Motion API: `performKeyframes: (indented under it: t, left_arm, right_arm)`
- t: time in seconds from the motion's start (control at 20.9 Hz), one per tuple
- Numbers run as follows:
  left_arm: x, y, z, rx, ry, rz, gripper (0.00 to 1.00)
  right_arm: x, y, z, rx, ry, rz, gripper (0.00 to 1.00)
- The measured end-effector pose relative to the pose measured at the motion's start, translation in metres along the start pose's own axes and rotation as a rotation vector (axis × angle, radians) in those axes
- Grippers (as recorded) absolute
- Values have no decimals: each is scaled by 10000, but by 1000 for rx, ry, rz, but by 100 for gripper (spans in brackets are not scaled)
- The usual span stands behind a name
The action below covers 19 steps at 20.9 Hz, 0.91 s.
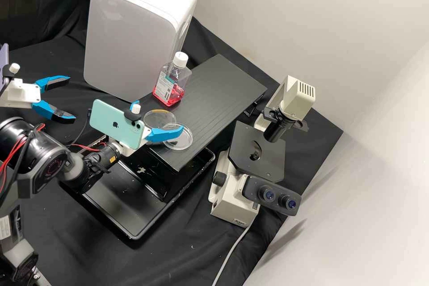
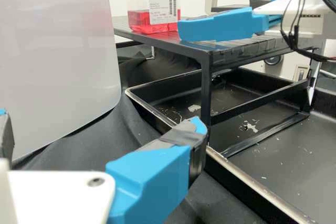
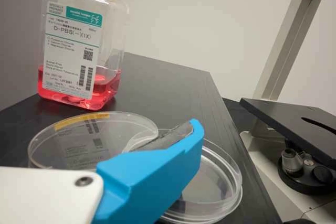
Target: Place the lid on the petri dish
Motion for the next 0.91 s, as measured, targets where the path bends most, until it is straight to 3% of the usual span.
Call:
performKeyframes:
  t: [0.43,0.48,0.91]
  left_arm:
    - [0,0,0,0,0,0,100]
    - [0,0,0,0,0,0,100]
    - [0,0,0,0,0,0,100]
  right_arm:
    - [1,-15,0,7,-9,1,100]
    - [1,-15,0,7,-9,1,0]
    - [1,-14,-1,7,-8,2,0]
